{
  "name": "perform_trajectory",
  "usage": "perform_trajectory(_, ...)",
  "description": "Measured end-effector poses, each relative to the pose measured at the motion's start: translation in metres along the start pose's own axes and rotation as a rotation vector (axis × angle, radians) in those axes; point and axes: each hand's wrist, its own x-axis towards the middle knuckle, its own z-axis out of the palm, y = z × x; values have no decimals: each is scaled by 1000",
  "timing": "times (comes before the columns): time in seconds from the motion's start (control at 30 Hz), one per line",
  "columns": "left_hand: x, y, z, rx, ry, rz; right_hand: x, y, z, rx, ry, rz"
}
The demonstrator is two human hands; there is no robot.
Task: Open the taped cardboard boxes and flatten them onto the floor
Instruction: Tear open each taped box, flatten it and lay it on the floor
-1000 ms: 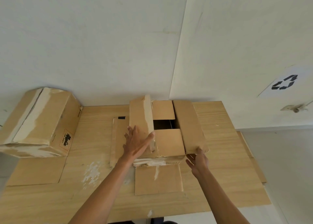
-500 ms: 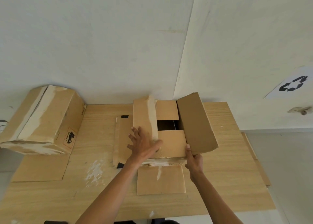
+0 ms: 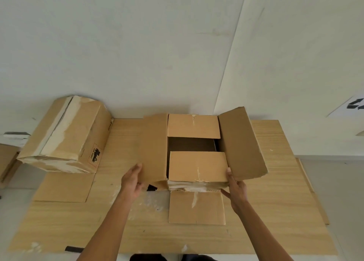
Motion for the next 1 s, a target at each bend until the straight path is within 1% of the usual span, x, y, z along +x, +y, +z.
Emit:
perform_trajectory(0.03,6,-9,-3,186,108,46,1,0,-3,13,-17,3)
perform_trajectory(0.07,10,-16,-3,434,224,165,1,0,-4,25,-28,6)
perform_trajectory(0.1,9,-20,2,672,327,368,1,0,-4,33,-35,6)
perform_trajectory(0.13,4,-19,10,849,385,657,1,0,-4,35,-37,4)
perform_trajectory(0.17,-5,-16,24,926,386,965,0,0,-3,37,-32,-2)
perform_trajectory(0.2,-15,-11,42,945,340,1222,-2,-1,-1,41,-12,-11)
perform_trajectory(0.23,-29,-4,65,936,239,1382,-3,-3,1,41,15,-22)
perform_trajectory(0.27,-37,0,86,947,100,1451,-5,-5,3,42,50,-32)
perform_trajectory(0.3,-44,5,107,1016,-55,1435,-6,-7,4,57,81,-41)
perform_trajectory(0.33,-46,6,126,1168,-199,1329,-7,-10,5,85,103,-44)
perform_trajectory(0.37,-45,6,140,1400,-310,1156,-6,-11,4,114,114,-37)
perform_trajectory(0.43,-32,2,156,1836,-366,815,-2,-14,0,150,117,9)
perform_trajectory(0.47,-29,0,158,1948,-371,724,1,-13,-3,168,116,41)
perform_trajectory(0.5,-29,1,157,1969,-362,717,4,-12,-6,188,114,66)
perform_trajectory(0.53,-32,4,154,1891,-328,795,6,-11,-9,204,107,81)
perform_trajectory(0.57,-37,7,150,1729,-285,909,6,-11,-12,214,97,89)
perform_trajectory(0.6,-45,11,147,1556,-281,1006,6,-11,-14,223,88,96)
perform_trajectory(0.63,-54,15,144,1425,-337,1061,8,-12,-15,231,80,105)
perform_trajectory(0.67,-66,18,140,1342,-449,1055,10,-12,-16,237,64,109)
perform_trajectory(0.7,-79,20,135,1285,-591,992,12,-12,-16,244,50,117)
perform_trajectory(0.73,-92,18,130,1252,-717,885,13,-11,-17,250,39,115)
perform_trajectory(0.77,-102,13,124,1242,-800,781,13,-11,-18,251,28,102)
perform_trajectory(0.8,-108,4,119,1247,-841,719,8,-13,-17,242,6,82)
perform_trajectory(0.83,-110,-8,114,1272,-850,697,8,-15,-17,200,-11,71)
perform_trajectory(0.87,-111,-20,110,1303,-833,694,5,-18,-18,108,-20,70)
perform_trajectory(0.9,-111,-31,108,1335,-794,706,3,-23,-20,-34,-61,72)
perform_trajectory(0.97,-107,-51,104,1418,-695,778,-1,-27,-26,-306,-197,54)
perform_trajectory(1.0,-104,-60,103,1472,-648,826,-2,-26,-30,-310,-229,41)
